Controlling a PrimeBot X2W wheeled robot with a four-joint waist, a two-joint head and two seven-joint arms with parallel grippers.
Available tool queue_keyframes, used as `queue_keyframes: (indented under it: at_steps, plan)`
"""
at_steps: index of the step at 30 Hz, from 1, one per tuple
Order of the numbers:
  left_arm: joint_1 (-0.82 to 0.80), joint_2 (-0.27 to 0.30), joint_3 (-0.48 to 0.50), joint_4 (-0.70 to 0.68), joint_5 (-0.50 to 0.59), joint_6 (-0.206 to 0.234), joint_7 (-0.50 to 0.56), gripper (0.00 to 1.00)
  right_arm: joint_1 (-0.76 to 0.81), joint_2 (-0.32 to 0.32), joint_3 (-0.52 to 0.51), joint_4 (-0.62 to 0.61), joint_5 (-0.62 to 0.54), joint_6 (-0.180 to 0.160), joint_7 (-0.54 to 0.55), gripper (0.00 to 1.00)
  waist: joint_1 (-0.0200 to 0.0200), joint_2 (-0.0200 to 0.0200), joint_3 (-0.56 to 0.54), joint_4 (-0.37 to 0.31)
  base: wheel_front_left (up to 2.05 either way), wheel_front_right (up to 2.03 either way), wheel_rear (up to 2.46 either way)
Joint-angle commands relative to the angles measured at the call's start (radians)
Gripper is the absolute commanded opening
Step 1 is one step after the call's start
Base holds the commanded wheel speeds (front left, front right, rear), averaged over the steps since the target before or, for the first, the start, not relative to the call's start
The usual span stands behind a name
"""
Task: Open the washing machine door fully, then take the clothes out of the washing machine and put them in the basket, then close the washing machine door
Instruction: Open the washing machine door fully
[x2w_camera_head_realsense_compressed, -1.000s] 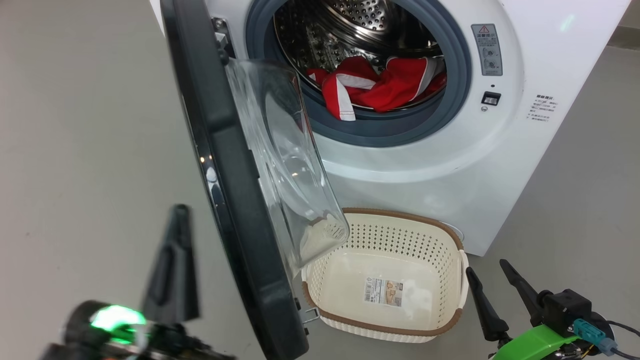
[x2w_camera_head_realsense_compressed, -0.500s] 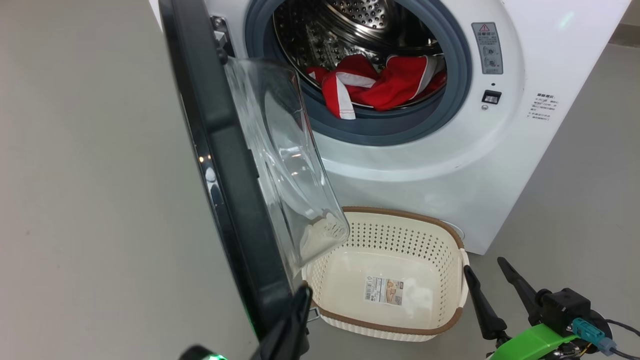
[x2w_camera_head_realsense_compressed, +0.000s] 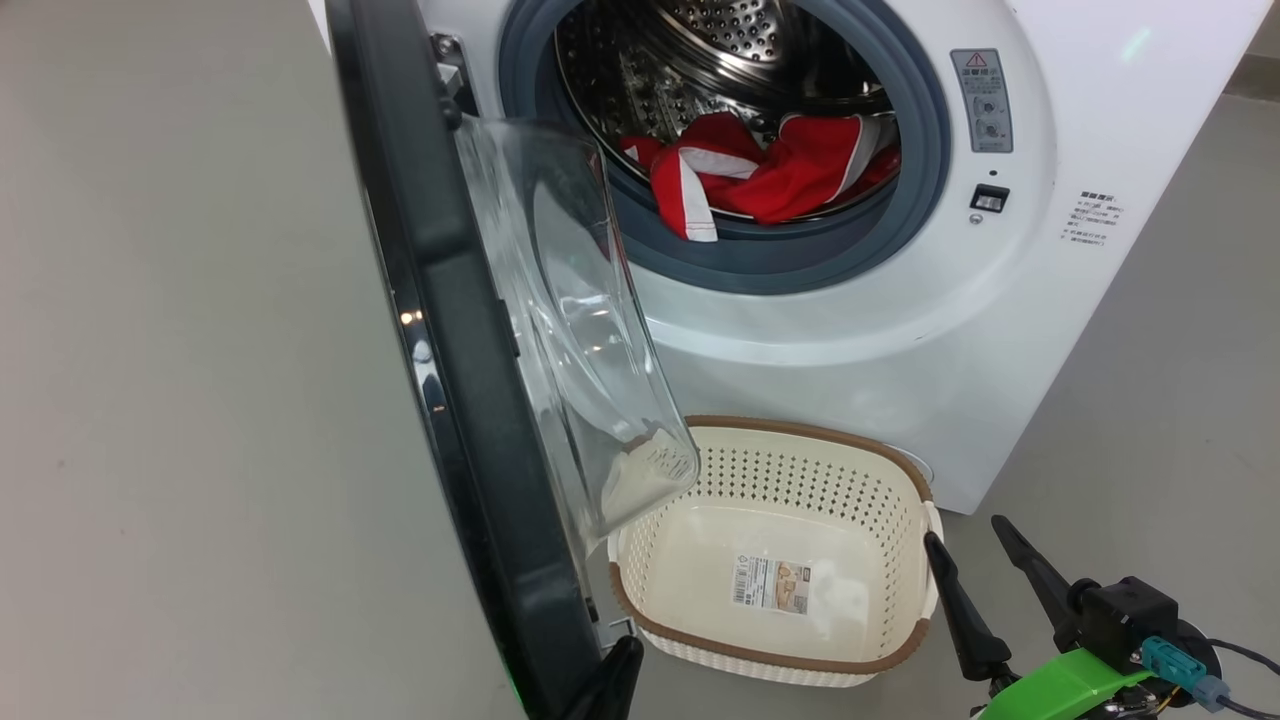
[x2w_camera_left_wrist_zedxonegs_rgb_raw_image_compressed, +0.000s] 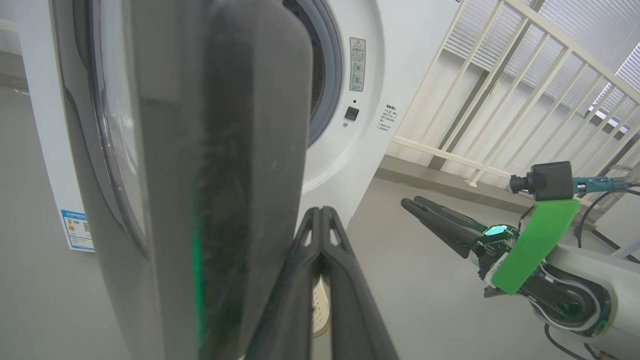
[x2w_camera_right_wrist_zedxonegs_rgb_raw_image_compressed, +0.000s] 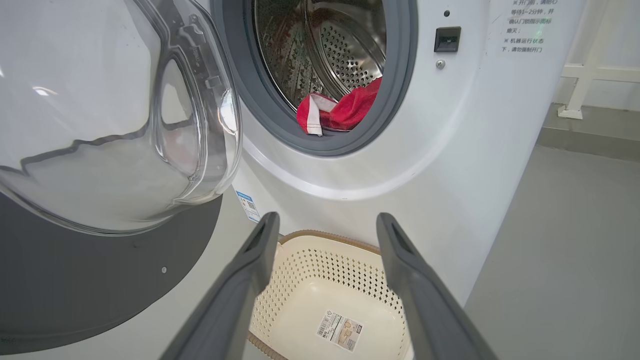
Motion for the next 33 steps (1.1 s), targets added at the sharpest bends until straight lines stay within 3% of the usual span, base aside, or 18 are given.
queue_keyframes:
  at_steps: [1, 20, 33]
  plan:
    - [-0.023, 0.001, 0.040, -0.019, -0.007, 0.012, -0.005, 0.00, -0.028, -0.011, 0.029, -0.026, 0.011, 0.006, -0.010, 1.00, 0.0000, 0.0000, 0.000, 0.001, 0.00, 0.00, 0.00]
    - [0.001, 0.001, 0.114, -0.055, -0.029, 0.188, -0.005, 0.00, -0.027, -0.011, 0.031, -0.027, 0.010, 0.006, -0.010, 1.00, 0.0000, 0.0000, -0.003, 0.047, 0.00, 0.00, 0.00]
    - [0.029, 0.001, 0.210, -0.097, -0.028, 0.267, -0.005, 0.00, -0.027, -0.007, 0.040, -0.024, 0.012, 0.006, -0.010, 1.00, 0.0000, 0.0000, -0.004, 0.069, 0.00, 0.00, 0.00]
